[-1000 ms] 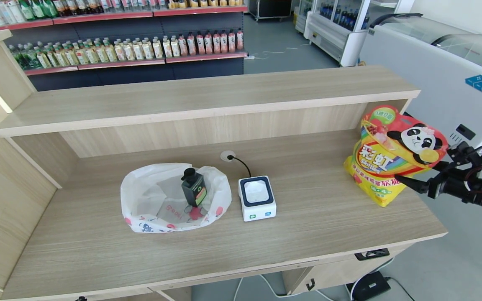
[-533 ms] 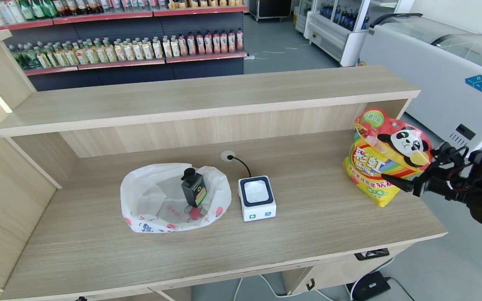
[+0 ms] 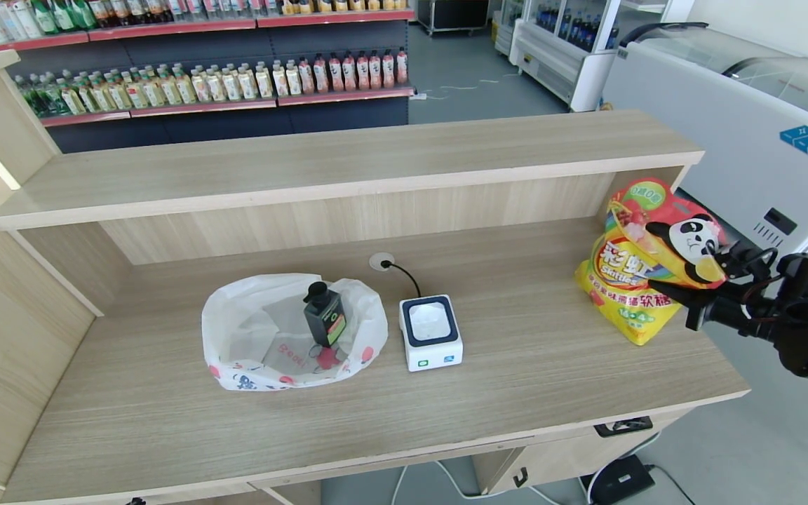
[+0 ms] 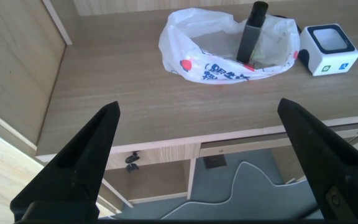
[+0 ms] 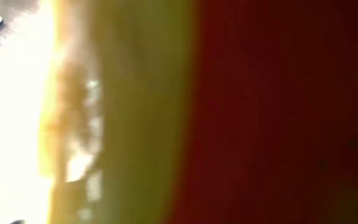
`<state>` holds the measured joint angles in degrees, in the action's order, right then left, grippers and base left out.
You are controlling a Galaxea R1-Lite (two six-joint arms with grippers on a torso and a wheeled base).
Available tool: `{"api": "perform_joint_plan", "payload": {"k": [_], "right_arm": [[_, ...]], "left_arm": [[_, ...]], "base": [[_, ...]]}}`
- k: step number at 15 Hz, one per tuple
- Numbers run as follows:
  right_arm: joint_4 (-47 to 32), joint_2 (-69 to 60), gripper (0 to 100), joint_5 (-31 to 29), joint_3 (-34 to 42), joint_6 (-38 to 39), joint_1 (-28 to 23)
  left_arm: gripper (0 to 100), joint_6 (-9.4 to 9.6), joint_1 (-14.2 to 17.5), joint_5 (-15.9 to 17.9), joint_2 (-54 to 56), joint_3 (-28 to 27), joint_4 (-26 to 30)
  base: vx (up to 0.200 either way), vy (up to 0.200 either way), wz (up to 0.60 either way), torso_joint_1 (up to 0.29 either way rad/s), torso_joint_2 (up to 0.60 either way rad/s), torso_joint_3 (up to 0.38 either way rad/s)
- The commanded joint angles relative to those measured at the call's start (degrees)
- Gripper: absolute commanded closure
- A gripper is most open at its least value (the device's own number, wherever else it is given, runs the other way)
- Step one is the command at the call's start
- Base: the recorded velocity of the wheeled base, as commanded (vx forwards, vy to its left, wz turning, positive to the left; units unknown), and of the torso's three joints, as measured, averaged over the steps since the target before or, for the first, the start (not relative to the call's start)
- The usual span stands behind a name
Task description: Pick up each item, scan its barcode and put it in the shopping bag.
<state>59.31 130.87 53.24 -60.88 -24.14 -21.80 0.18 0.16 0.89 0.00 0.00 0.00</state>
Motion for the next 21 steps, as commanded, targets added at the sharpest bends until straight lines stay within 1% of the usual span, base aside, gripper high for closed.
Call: {"api": "perform_joint_plan", "payload": {"k": [1,2,4,5,6,7,9,10,11,15,19,21], "right_arm": [[0.46,-0.35,100,0.03,0.59,-0.03,0.35],[0.55,-1.49,100,0.03,1.29,-0.47,0.62],[2.74,-6.32,100,-0.06,6.04,-0.74,2.02],[3.62,-9.49,100,-0.06,9.82,-2.14,2.55],[3.62,-12.39,100,0.03,12.8,-5.13,2.99],[3.18,-13.53,100,0.03,14.12,-7.5,3.08],[3.01,-17.05,100,0.46,19.66,-20.16,3.16],[3.01,-17.4,100,0.82,20.54,-22.27,3.16],[2.92,-18.1,100,1.34,22.21,-28.25,3.16],[2.39,-19.42,100,-0.33,23.35,-32.38,3.34],[0.37,-23.02,100,-0.5,23.53,-32.46,2.55],[0.37,-24.96,100,-1.64,23.79,-32.73,2.46]], "left_arm": [[0,-0.01,0.02,-0.01,0.0,0.0,0.0],[0,-0.01,0.02,-0.01,0.0,0.0,0.0],[0,-0.01,0.02,-0.01,0.0,0.0,0.0],[0,-0.01,0.02,-0.01,0.0,0.0,0.0],[0,-0.01,0.02,-0.01,0.0,0.0,0.0],[0,-0.01,0.02,-0.01,0.0,0.0,0.0],[0,-0.01,0.02,-0.01,0.0,0.0,0.0],[0,-0.01,0.02,-0.01,0.0,0.0,0.0],[0,-0.01,0.02,-0.01,0.0,0.0,0.0],[0,-0.01,0.02,-0.01,0.0,0.0,0.0],[0,-0.01,0.02,-0.01,0.0,0.0,0.0],[0,-0.01,0.02,-0.01,0.0,0.0,0.0]], "base": [[0.0,0.0,0.0,0.0,0.0,0.0],[0.0,0.0,0.0,0.0,0.0,0.0],[0.0,0.0,0.0,0.0,0.0,0.0],[0.0,0.0,0.0,0.0,0.0,0.0],[0.0,0.0,0.0,0.0,0.0,0.0],[0.0,0.0,0.0,0.0,0.0,0.0],[0.0,0.0,0.0,0.0,0.0,0.0],[0.0,0.0,0.0,0.0,0.0,0.0],[0.0,0.0,0.0,0.0,0.0,0.0],[0.0,0.0,0.0,0.0,0.0,0.0],[0.0,0.0,0.0,0.0,0.0,0.0],[0.0,0.0,0.0,0.0,0.0,0.0]]}}
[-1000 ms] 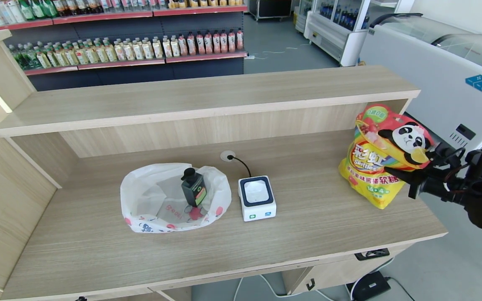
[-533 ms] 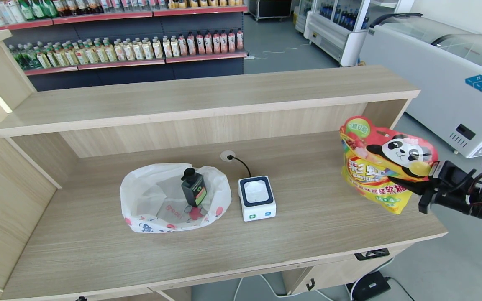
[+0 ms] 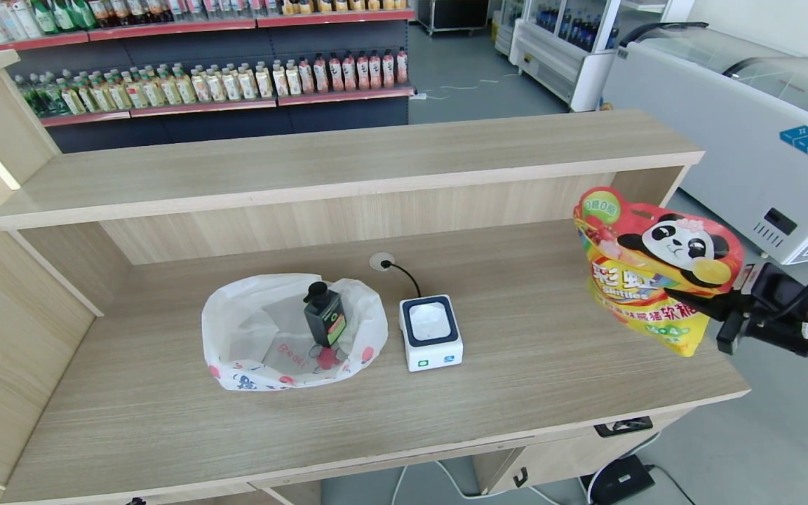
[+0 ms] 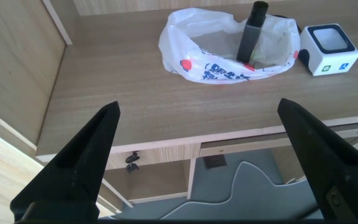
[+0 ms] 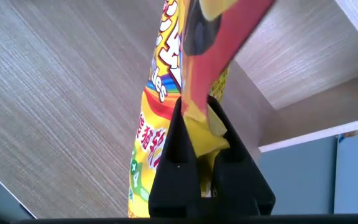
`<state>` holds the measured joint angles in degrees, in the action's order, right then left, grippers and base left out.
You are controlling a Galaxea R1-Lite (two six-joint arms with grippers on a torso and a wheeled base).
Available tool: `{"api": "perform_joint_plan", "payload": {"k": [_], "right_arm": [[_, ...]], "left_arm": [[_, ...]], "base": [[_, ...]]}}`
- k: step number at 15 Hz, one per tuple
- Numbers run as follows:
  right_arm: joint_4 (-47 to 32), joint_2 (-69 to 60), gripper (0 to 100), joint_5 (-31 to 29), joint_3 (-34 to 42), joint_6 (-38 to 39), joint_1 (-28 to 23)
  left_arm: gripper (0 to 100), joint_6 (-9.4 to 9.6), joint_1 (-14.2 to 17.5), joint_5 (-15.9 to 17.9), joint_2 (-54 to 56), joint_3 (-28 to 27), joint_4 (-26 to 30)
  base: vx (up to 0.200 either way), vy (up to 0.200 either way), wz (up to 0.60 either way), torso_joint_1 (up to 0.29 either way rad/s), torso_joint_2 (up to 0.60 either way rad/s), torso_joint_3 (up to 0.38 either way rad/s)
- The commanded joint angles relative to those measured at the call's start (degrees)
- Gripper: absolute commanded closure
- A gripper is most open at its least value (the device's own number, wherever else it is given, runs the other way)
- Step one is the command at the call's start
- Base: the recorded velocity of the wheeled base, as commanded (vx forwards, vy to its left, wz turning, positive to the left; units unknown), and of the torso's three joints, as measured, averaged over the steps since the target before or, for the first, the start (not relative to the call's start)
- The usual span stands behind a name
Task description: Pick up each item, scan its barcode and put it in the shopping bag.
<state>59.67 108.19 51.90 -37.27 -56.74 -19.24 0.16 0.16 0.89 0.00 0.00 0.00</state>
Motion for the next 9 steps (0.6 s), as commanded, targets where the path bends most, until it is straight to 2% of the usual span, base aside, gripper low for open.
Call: {"api": "perform_joint_plan", "payload": {"k": [1,6,9], "right_arm": [[0.0,-2.81,100,-0.57,0.62,-0.13,-0.1],[0.27,-4.3,100,-0.74,1.32,-0.31,-0.19],[-0.52,-5.45,100,-2.94,1.67,-3.91,-0.01]], "left_arm": [[0,0.02,0.02,-0.01,0.0,0.0,0.0],[0,0.02,0.02,-0.01,0.0,0.0,0.0],[0,0.02,0.02,-0.01,0.0,0.0,0.0]], "base": [[0.0,0.0,0.0,0.0,0.0,0.0],[0.0,0.0,0.0,0.0,0.0,0.0],[0.0,0.0,0.0,0.0,0.0,0.0]]}}
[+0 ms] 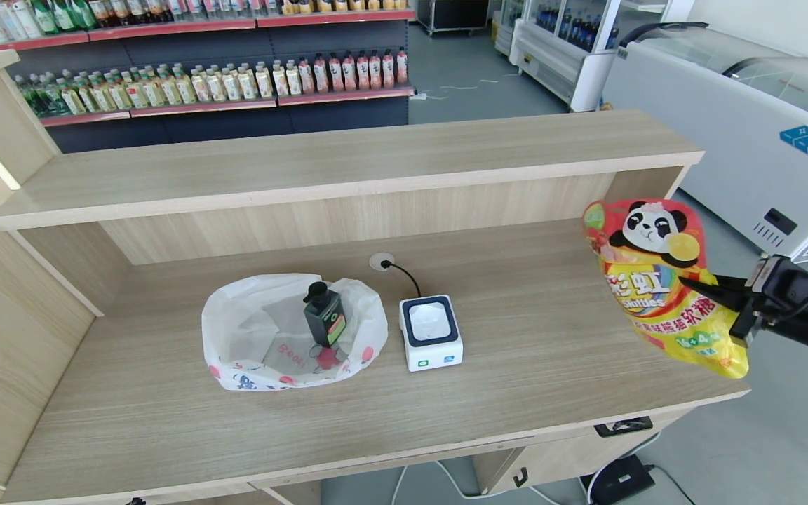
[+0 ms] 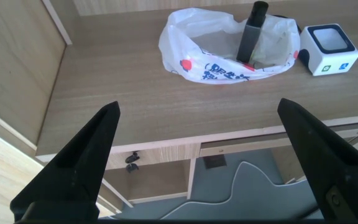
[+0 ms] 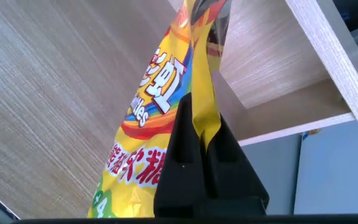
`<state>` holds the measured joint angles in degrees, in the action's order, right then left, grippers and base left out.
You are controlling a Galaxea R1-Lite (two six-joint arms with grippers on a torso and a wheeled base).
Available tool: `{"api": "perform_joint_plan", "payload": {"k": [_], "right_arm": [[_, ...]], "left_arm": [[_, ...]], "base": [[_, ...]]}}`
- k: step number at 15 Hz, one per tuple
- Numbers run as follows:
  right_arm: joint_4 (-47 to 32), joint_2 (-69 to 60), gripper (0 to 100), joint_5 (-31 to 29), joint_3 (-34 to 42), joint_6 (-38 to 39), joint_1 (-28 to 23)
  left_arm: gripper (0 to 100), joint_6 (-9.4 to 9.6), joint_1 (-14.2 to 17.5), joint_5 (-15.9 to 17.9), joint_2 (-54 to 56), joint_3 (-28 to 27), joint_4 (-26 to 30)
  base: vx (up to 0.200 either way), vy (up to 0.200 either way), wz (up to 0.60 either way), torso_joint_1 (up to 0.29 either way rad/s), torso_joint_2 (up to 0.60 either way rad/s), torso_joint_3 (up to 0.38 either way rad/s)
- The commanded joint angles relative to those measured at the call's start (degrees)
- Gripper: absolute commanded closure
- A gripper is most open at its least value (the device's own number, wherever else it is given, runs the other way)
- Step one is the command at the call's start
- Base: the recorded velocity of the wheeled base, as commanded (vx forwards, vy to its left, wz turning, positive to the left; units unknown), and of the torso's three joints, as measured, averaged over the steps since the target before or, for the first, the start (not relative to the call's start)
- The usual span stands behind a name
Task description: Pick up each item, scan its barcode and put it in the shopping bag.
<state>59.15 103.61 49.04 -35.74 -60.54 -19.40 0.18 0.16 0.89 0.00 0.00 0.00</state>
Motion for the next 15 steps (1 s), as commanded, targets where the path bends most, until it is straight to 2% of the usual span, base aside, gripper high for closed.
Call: {"api": "perform_joint_plan", "payload": {"k": [1,11,13,15], "right_arm": [[-0.35,-0.6,100,-0.18,0.41,-0.63,0.15],[-0.35,-1.13,100,-1.32,-1.26,-0.98,-0.47],[2.02,-1.39,100,-4.22,-1.17,-0.63,-0.82],[2.73,-1.57,100,-4.57,-1.35,1.56,-0.73]], "left_arm": [[0,-0.01,0.02,-0.01,0.0,0.0,0.0],[0,-0.01,0.02,-0.01,0.0,0.0,0.0],[0,-0.01,0.02,-0.01,0.0,0.0,0.0],[0,-0.01,0.02,-0.01,0.0,0.0,0.0]], "base": [[0.0,0.0,0.0,0.0,0.0,0.0],[0.0,0.0,0.0,0.0,0.0,0.0],[0.0,0.0,0.0,0.0,0.0,0.0],[0.0,0.0,0.0,0.0,0.0,0.0]]}}
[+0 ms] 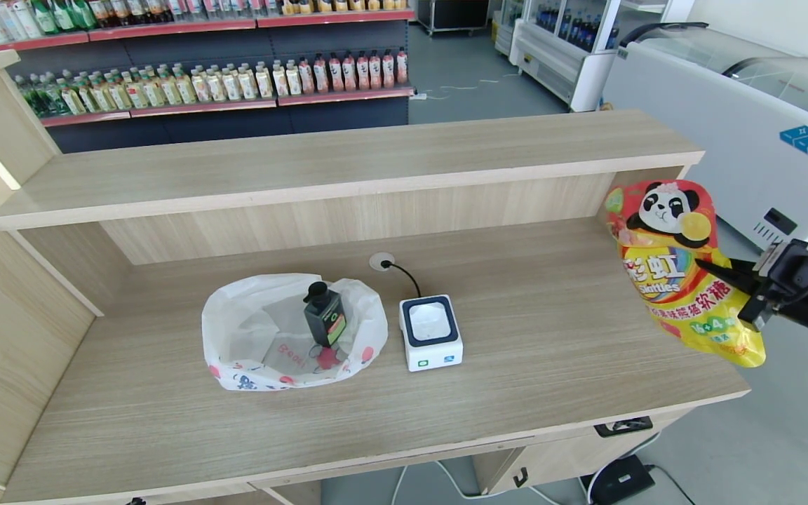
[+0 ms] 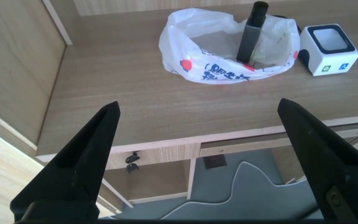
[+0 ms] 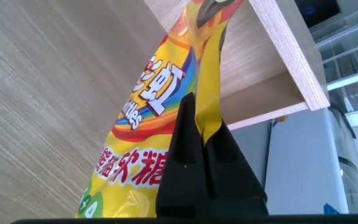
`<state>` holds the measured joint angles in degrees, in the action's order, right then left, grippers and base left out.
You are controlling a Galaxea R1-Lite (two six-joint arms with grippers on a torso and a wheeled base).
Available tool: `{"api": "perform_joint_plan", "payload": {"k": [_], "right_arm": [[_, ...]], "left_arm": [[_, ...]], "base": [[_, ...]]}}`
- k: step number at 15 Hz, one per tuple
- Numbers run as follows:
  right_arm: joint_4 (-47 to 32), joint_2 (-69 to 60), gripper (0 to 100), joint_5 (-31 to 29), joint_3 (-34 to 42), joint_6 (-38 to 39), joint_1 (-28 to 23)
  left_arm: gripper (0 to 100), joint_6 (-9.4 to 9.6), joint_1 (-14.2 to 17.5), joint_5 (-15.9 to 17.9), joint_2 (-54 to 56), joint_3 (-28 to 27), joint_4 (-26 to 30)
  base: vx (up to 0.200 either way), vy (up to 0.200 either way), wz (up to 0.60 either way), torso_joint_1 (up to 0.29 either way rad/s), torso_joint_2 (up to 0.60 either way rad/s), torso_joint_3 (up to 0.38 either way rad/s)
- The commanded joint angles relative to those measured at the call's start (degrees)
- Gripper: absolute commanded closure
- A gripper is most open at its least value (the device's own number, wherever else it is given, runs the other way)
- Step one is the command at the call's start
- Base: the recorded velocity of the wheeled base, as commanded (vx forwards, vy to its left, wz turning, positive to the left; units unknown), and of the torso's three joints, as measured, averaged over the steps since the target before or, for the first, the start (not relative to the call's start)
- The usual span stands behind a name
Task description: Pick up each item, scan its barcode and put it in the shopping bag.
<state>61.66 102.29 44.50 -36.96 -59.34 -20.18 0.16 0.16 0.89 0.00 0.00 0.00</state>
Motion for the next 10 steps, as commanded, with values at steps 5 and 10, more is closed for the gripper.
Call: {"api": "perform_joint_plan", "payload": {"k": [5,10], "right_arm": [[9.0,8.28,100,-2.31,-5.49,5.99,0.93],[20.17,19.0,100,-10.04,-19.9,13.73,9.28]], "left_arm": [[0,0.02,0.02,-0.01,0.0,0.0,0.0],[0,0.02,0.02,-0.01,0.0,0.0,0.0]], "base": [[0.0,0.0,0.0,0.0,0.0,0.0],[0.0,0.0,0.0,0.0,0.0,0.0]]}}
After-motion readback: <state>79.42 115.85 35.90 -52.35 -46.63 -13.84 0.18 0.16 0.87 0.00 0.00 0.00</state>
